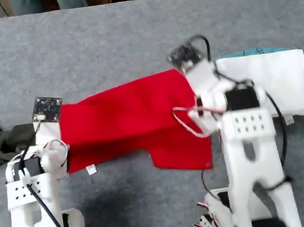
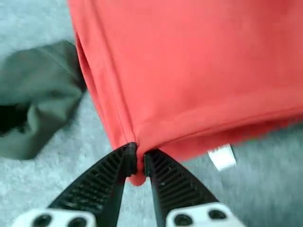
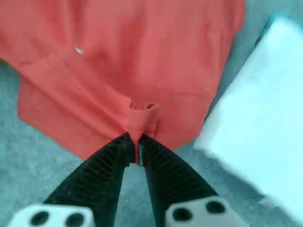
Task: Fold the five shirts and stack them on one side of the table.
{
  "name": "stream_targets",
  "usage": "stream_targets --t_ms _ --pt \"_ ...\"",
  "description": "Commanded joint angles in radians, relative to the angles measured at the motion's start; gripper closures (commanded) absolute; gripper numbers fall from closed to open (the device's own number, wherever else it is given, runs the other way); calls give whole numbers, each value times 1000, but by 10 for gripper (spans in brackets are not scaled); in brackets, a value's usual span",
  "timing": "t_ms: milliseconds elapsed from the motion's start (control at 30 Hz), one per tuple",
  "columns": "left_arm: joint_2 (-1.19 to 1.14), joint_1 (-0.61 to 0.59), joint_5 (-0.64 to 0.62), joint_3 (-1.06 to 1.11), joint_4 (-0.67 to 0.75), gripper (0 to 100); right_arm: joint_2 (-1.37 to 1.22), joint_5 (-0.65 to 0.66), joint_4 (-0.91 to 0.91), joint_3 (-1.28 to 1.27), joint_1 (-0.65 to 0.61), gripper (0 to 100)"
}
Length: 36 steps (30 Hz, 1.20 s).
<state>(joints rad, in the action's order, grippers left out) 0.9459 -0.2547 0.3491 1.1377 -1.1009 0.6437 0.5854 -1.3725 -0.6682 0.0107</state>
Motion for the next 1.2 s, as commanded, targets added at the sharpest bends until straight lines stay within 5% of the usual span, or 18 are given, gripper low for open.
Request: stream_targets --t_ms 0,333,633,933,1067,1167 --pt "18 4 37 -64 -80 971 119 6 40 -139 20 985" --pt "8 5 -54 -127 -49 970 206 -5 252 -384 -5 985" --pt "6 -81 -51 -127 -61 966 211 28 176 -384 -77 975" --pt "18 -16 78 -180 -275 859 211 120 21 -254 -91 799" --pt "18 -48 77 -320 -381 833 203 121 11 -110 -18 820" --pt "18 -81 120 -492 -503 834 163 107 11 7 -12 936"
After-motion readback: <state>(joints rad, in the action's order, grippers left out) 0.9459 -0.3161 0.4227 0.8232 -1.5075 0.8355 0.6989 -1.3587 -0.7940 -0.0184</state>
